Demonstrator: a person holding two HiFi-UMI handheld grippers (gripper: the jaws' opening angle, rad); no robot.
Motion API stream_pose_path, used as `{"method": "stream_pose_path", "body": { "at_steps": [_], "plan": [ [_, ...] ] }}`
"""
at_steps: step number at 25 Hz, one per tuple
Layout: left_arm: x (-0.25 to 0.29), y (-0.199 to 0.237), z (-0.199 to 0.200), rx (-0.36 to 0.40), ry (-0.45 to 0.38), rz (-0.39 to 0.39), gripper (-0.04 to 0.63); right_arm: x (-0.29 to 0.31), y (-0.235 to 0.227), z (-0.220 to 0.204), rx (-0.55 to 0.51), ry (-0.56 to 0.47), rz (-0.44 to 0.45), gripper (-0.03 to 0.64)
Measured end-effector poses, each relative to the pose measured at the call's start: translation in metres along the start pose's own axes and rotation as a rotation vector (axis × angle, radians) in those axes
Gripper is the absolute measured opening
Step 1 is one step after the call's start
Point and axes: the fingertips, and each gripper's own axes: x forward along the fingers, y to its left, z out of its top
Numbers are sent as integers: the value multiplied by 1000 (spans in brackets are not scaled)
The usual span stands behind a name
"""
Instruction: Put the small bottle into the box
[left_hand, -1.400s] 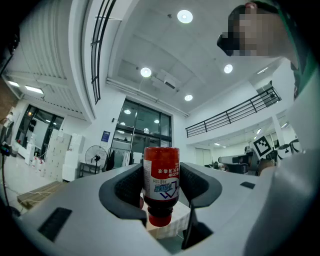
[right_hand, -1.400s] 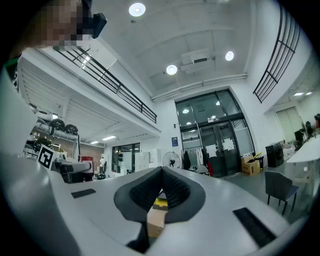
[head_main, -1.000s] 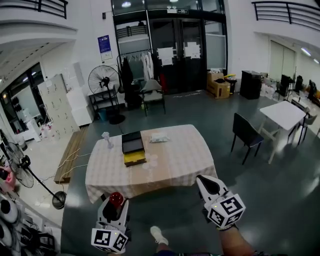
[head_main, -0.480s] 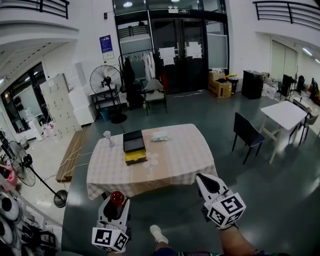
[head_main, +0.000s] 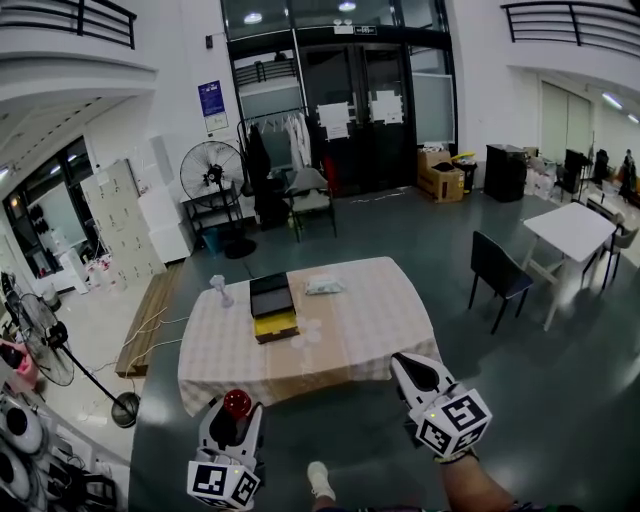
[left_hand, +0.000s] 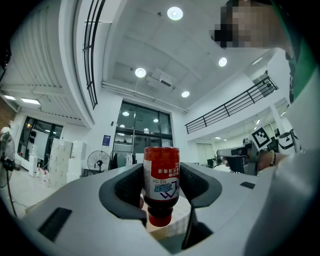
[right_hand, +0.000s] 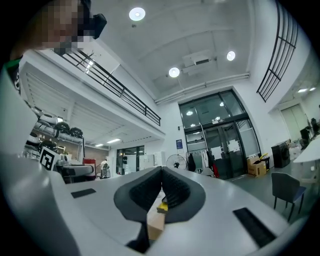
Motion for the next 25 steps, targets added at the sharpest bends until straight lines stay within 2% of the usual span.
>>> {"method": "stream_pose_path", "body": {
  "at_steps": [9, 13, 16, 20, 25],
  "plan": [
    [36, 46, -12, 0, 0, 5, 239, 58, -5, -14, -4, 28, 9, 8],
    [67, 68, -14, 6, -3, 7, 239, 90, -16, -16, -8, 48, 3, 8],
    [95, 92, -19, -21, -6, 10, 239, 124, -24, -18, -11, 58, 11, 8],
    [131, 120, -28, -43, 25, 19, 239, 169, -33, -20, -20, 83, 22, 8],
    [172, 153, -35, -35, 59, -10, 239, 224, -44, -19, -26, 98, 9, 8]
  ]
}}
